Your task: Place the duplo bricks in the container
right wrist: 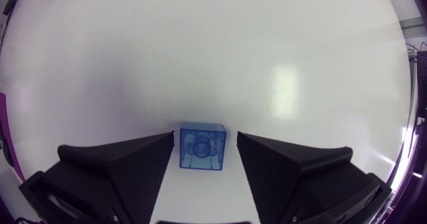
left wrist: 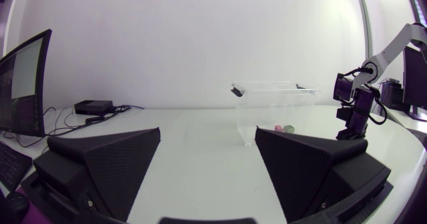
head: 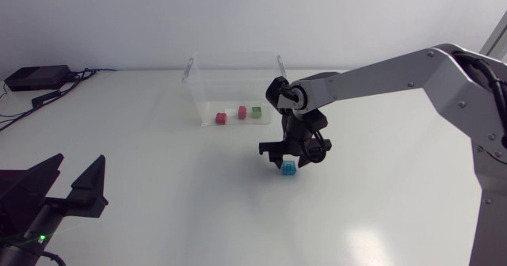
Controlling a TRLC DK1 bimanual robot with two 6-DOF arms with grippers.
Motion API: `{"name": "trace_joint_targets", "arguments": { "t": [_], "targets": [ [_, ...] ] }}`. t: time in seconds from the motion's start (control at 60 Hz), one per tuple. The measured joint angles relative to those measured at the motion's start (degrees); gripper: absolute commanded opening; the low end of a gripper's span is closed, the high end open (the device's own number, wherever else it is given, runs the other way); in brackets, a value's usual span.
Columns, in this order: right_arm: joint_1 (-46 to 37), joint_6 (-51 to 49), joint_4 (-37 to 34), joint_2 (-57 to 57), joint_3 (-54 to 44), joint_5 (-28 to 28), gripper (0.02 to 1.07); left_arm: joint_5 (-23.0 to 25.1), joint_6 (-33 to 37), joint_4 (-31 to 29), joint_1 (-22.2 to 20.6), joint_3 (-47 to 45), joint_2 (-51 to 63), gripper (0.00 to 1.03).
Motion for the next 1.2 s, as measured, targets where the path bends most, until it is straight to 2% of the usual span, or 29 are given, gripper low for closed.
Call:
{"name": "trace_joint_targets", "arguments": {
  "t": [0.2, 0.25, 0.467, 0.867, 1.2],
  "targets": [
    [0.00, 0.61, 0.00, 0.02, 0.00, -0.70, 0.57, 0.02, 0.00, 0.00, 0.00, 0.00, 0.00, 1.00],
    [0.00, 0.61, 0.00, 0.02, 0.00, -0.72, 0.52, 0.02, 0.00, 0.00, 0.00, 0.00, 0.00, 1.00],
    [0.00, 0.87, 0.02, 0.02, 0.00, -0.72, 0.44, 0.02, 0.00, 0.00, 0.00, 0.00, 0.00, 1.00],
    [0.00, 1.03, 2.97, -1.03, -0.44, 0.72, 0.42, 0.02, 0.00, 0.00, 0.00, 0.00, 0.00, 1.00],
    [-0.24, 0.70, 5.40, -12.83, -0.44, 3.23, 0.42, 0.02, 0.00, 0.00, 0.00, 0.00, 0.00, 1.00]
  ]
}}
